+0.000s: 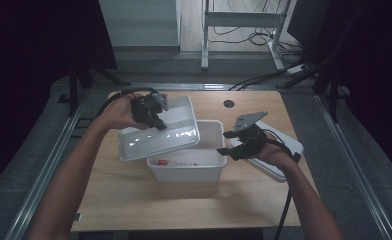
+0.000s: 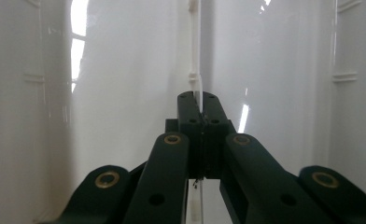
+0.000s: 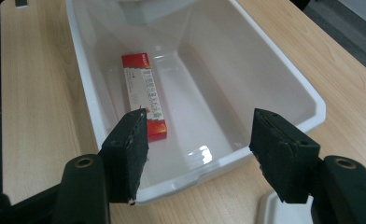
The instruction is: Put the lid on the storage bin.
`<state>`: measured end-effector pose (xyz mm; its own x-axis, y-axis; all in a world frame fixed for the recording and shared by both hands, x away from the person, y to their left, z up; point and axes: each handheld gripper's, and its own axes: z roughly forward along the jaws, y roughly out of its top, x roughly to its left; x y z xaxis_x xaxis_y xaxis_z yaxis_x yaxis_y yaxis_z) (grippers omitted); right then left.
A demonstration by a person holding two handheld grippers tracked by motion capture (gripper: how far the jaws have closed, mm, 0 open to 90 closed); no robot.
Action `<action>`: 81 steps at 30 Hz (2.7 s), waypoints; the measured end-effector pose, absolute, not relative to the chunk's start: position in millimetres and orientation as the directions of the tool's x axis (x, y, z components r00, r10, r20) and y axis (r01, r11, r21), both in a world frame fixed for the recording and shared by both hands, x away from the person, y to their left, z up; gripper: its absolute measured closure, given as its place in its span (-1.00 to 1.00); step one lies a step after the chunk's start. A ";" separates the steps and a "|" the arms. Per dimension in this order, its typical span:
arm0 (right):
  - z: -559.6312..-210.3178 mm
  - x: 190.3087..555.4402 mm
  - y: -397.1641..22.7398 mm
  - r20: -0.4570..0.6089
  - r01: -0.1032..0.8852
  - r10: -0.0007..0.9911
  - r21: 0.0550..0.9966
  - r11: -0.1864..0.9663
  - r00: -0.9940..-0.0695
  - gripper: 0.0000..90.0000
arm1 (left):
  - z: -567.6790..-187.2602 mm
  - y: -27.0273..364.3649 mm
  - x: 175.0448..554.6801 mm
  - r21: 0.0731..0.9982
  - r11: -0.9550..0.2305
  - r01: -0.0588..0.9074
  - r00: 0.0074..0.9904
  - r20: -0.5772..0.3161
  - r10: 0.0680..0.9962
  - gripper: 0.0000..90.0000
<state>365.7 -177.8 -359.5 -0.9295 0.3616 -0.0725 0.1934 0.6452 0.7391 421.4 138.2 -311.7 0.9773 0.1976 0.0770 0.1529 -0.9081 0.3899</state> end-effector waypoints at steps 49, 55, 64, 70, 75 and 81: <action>-377.6 358.5 -222.0 -0.039 0.275 0.454 0.749 0.603 -0.890 -0.19 | -337.2 64.8 440.9 0.342 -0.939 0.043 0.997 0.044 0.062 0.99; -378.5 358.9 -227.0 -0.037 0.283 0.465 0.750 0.597 -0.885 -0.18 | -342.9 59.7 440.1 0.335 -0.941 0.042 0.998 0.034 0.057 0.99; -380.5 360.6 -227.2 -0.033 0.287 0.466 0.748 0.598 -0.884 -0.19 | -349.9 52.3 437.9 0.326 -0.945 0.029 0.999 0.016 0.037 0.99; -383.7 360.6 -229.0 -0.026 0.298 0.473 0.747 0.595 -0.881 -0.19 | -358.3 47.5 435.9 0.314 -0.949 0.025 0.999 0.011 0.030 0.96; -384.5 361.3 -232.0 -0.024 0.302 0.478 0.747 0.592 -0.878 -0.18 | -357.7 49.7 436.8 0.333 -0.943 0.029 0.999 0.023 0.039 0.64; -384.4 361.9 -234.7 -0.024 0.306 0.486 0.749 0.588 -0.874 -0.19 | -355.7 57.7 437.2 0.354 -0.934 0.042 0.998 0.028 0.056 0.41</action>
